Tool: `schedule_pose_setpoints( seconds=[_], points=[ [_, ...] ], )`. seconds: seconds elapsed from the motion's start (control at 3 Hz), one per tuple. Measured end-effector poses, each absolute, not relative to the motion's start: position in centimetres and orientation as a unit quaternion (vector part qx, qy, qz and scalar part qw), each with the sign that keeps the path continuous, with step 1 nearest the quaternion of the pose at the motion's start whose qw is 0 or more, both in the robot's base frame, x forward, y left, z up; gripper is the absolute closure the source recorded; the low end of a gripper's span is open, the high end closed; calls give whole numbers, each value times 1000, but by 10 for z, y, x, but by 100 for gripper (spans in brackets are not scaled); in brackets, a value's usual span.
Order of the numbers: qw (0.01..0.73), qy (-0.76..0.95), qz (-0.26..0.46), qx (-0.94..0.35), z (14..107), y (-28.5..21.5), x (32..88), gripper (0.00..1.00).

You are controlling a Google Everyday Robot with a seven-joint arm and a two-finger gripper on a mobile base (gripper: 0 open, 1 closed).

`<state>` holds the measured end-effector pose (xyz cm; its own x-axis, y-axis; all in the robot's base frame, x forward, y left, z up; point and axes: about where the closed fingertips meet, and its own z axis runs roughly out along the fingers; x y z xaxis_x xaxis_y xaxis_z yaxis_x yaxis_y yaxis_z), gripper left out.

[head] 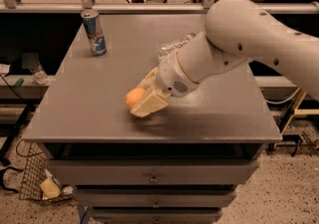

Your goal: Move orange near redbull can

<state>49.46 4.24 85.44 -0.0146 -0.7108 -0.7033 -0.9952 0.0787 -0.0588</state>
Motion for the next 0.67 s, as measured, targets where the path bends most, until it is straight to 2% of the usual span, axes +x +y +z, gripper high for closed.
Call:
schedule_pose_setpoints(
  seconds=[0.33, 0.67],
  points=[
    [298, 671, 238, -635, 854, 42, 495, 100],
    [317, 668, 245, -627, 852, 69, 504, 100]
  ],
)
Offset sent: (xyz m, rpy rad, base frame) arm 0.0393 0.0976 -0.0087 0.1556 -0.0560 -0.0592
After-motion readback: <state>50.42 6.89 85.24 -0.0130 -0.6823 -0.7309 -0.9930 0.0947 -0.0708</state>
